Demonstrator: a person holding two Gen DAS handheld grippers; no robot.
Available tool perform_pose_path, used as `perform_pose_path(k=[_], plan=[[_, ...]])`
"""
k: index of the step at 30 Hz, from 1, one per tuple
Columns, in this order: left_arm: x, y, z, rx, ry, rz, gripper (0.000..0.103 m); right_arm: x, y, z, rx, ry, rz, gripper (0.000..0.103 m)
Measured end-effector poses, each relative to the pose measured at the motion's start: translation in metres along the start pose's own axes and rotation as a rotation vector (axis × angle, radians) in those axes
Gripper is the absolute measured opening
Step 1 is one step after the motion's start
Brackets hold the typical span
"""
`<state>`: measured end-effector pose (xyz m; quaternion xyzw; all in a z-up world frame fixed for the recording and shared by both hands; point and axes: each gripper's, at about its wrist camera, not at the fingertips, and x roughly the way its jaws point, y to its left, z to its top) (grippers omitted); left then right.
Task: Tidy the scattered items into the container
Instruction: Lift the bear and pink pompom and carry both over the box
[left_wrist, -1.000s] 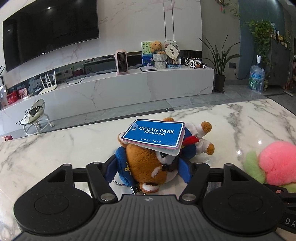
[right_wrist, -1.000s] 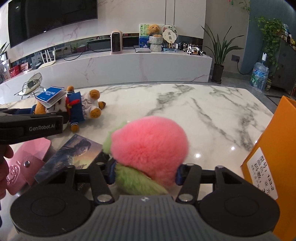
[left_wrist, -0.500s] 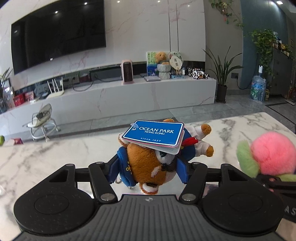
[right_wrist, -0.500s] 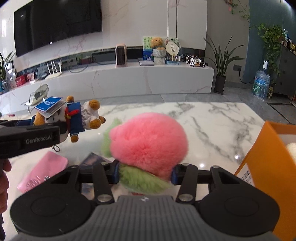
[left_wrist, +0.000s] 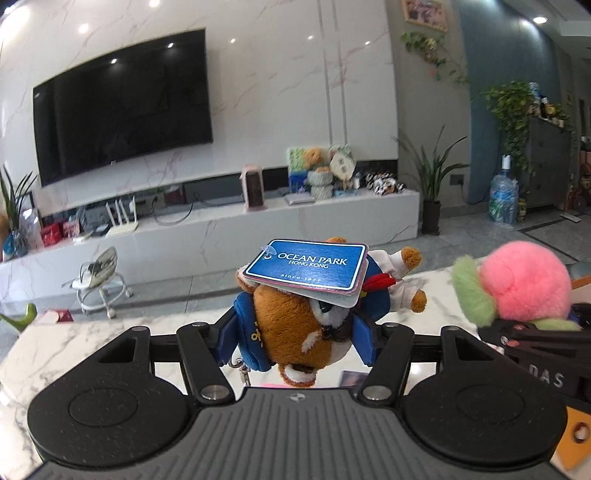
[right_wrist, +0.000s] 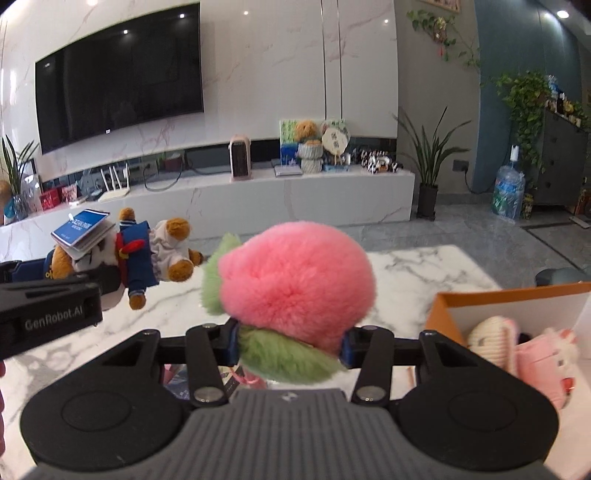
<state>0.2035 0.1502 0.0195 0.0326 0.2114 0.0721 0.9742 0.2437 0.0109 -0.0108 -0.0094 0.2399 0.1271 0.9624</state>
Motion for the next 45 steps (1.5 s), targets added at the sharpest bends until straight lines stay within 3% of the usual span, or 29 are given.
perform_pose_path(k=[12, 25, 35, 45], plan=[[-0.058, -0.046, 0.021, 0.061, -0.099, -0.062, 0.071, -0.088, -0.036, 0.008, 0.032, -0.101, -0.036, 0.050], [-0.086, -0.133, 0.027, 0.198, -0.163, -0.198, 0.071, -0.143, -0.112, -0.002, 0.126, -0.156, -0.148, 0.050], [-0.080, -0.203, 0.017, 0.296, -0.140, -0.293, 0.072, -0.160, -0.180, -0.019, 0.215, -0.149, -0.235, 0.050], [-0.058, -0.258, 0.001, 0.392, -0.072, -0.358, 0.072, -0.147, -0.236, -0.038, 0.297, -0.105, -0.296, 0.050]])
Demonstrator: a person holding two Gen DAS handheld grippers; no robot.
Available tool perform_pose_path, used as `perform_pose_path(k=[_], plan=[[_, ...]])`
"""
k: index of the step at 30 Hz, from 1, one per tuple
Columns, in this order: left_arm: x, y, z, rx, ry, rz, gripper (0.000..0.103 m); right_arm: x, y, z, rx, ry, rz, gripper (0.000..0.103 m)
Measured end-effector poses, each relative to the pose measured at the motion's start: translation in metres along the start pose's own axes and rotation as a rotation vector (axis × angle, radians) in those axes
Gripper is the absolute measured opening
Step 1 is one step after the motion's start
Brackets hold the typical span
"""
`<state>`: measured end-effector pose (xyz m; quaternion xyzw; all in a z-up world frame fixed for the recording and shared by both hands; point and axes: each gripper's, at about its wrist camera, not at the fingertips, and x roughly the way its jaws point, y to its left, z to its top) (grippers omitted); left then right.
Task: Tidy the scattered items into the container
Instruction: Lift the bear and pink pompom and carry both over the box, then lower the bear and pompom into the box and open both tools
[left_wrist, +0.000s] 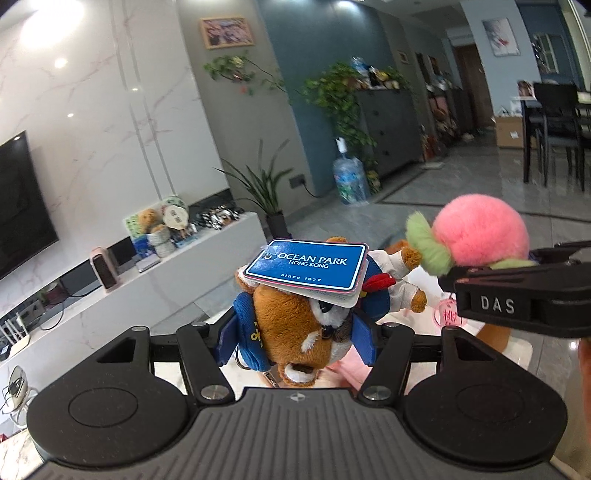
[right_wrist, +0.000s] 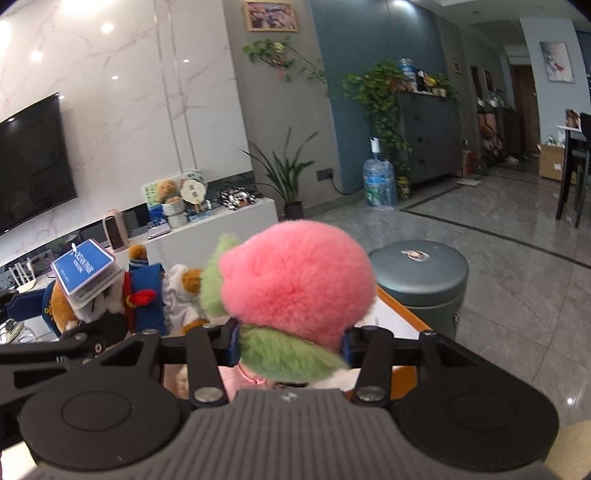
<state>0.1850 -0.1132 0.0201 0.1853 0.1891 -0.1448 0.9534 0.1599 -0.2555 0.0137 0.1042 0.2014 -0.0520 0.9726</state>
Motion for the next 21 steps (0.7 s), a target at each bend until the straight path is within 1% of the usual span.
perform_pose_path(k=[5, 11, 17, 21], plan=[[0.020, -0.019, -0.007, 0.033, 0.057, -0.028, 0.072, 0.021, -0.016, -0.003, 0.018, 0.028, -0.007, 0.050], [0.040, -0.032, -0.020, 0.047, 0.126, -0.055, 0.072, 0.047, -0.030, -0.009, 0.026, 0.068, 0.004, 0.050], [0.056, -0.036, -0.033, 0.048, 0.209, -0.073, 0.072, 0.068, -0.039, -0.014, 0.046, 0.118, 0.005, 0.050], [0.058, -0.035, -0.037, 0.050, 0.223, -0.089, 0.073, 0.076, -0.039, -0.019, 0.055, 0.161, 0.015, 0.050]])
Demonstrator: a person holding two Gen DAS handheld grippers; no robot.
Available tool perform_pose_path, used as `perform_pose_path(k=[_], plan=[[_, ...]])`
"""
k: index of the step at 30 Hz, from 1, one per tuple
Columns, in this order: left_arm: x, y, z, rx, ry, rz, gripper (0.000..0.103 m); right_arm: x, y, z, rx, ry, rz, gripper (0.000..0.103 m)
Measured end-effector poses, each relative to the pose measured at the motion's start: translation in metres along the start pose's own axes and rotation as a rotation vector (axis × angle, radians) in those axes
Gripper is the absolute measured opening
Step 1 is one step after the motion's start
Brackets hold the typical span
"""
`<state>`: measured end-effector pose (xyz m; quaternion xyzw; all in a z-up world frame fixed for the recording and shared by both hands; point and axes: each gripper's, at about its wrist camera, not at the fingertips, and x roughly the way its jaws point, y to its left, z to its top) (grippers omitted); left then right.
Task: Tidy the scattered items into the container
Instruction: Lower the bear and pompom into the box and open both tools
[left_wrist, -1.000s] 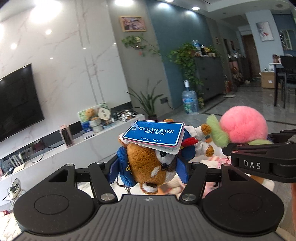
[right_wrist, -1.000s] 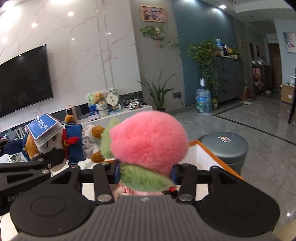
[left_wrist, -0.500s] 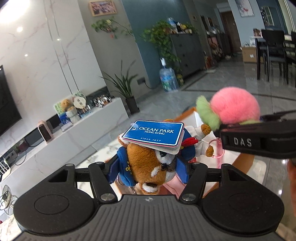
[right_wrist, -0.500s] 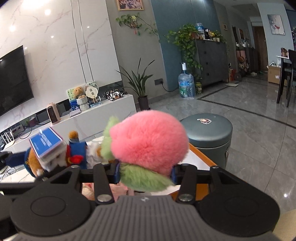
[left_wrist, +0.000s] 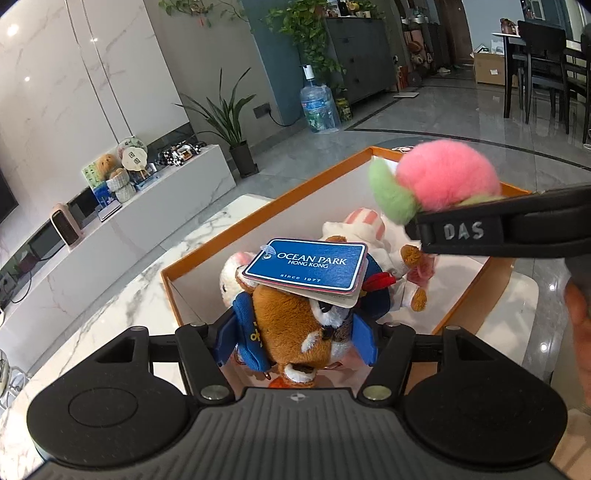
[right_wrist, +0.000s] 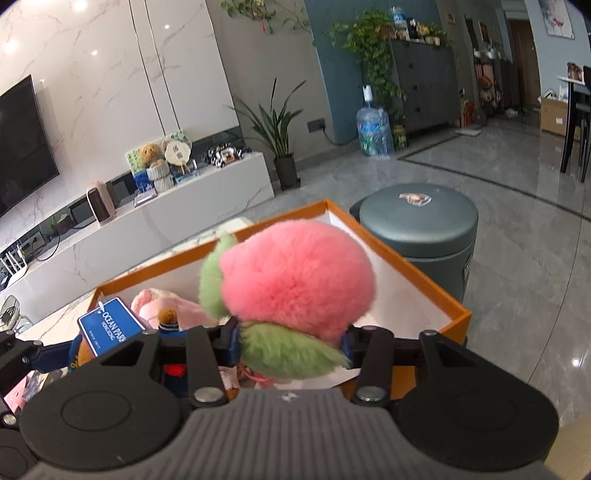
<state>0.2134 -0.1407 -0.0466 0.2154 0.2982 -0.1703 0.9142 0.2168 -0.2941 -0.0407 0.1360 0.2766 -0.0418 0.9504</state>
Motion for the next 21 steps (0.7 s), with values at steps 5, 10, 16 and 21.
perform_pose_path(k=[5, 10, 16, 21], plan=[[0.000, 0.000, -0.003, 0.026, 0.017, -0.014, 0.073, 0.007, 0.005, -0.003, -0.012, 0.032, 0.013, 0.050], [-0.001, -0.001, -0.008, 0.022, 0.028, -0.019, 0.074, 0.007, 0.015, -0.008, -0.049, 0.048, 0.033, 0.050], [-0.001, -0.002, -0.009, 0.029, 0.029, -0.010, 0.078, 0.005, 0.022, -0.013, -0.071, 0.051, 0.039, 0.048], [-0.004, -0.003, -0.010, 0.050, -0.003, -0.016, 0.083, 0.006, 0.024, -0.013, -0.073, 0.055, 0.046, 0.044]])
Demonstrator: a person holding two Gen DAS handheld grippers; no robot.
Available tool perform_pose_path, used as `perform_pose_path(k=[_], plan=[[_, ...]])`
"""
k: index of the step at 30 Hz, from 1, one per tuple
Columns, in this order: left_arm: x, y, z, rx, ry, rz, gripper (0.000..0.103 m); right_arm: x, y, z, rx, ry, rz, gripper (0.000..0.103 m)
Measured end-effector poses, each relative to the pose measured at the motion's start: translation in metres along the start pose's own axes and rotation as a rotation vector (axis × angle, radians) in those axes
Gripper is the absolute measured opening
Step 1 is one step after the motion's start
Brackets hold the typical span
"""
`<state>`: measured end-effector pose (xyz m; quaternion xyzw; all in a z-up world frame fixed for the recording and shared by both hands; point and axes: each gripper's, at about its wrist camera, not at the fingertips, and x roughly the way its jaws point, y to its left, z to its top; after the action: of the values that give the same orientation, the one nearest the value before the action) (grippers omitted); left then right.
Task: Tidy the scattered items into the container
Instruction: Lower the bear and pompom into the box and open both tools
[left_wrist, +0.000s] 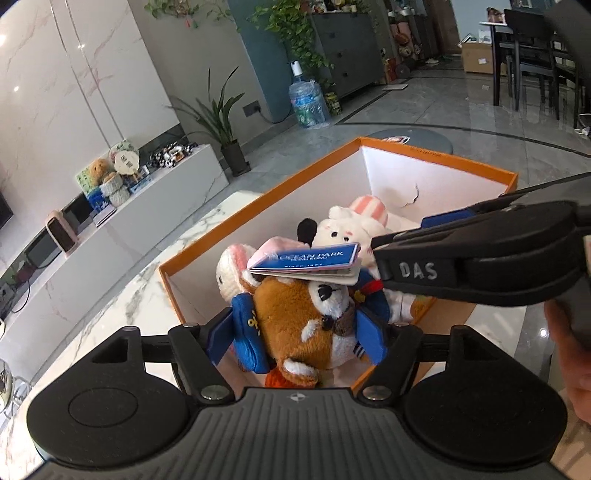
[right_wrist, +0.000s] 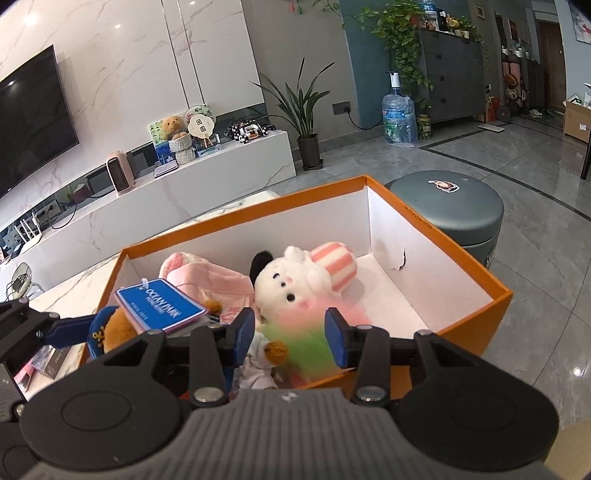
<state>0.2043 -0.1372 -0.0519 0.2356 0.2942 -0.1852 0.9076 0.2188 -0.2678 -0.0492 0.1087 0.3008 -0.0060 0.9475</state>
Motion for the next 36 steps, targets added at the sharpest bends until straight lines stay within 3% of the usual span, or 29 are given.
perform_pose_path(k=[6, 10, 18, 24, 28, 32, 36], plan=[[-0.008, -0.003, 0.003, 0.034, -0.079, 0.030, 0.085, 0.001, 0.002, 0.000, 0.002, 0.000, 0.008, 0.041], [-0.010, 0.001, 0.007, 0.006, -0.078, 0.013, 0.083, 0.001, 0.003, 0.000, 0.010, -0.003, 0.008, 0.040], [-0.003, 0.008, 0.005, -0.042, -0.004, -0.020, 0.040, 0.002, 0.005, -0.001, 0.006, -0.005, 0.003, 0.040], [0.006, 0.008, 0.001, -0.066, 0.052, -0.059, 0.027, 0.001, 0.006, -0.001, 0.001, -0.009, 0.002, 0.042], [0.008, 0.010, 0.001, -0.087, 0.070, -0.069, 0.026, 0.002, 0.007, -0.001, 0.000, -0.007, 0.004, 0.043], [0.009, 0.010, 0.002, -0.102, 0.089, -0.072, 0.026, 0.003, 0.012, 0.000, -0.031, 0.011, -0.003, 0.058], [0.009, 0.010, 0.003, -0.119, 0.108, -0.071, 0.026, 0.006, 0.025, 0.000, -0.098, 0.041, -0.045, 0.063]])
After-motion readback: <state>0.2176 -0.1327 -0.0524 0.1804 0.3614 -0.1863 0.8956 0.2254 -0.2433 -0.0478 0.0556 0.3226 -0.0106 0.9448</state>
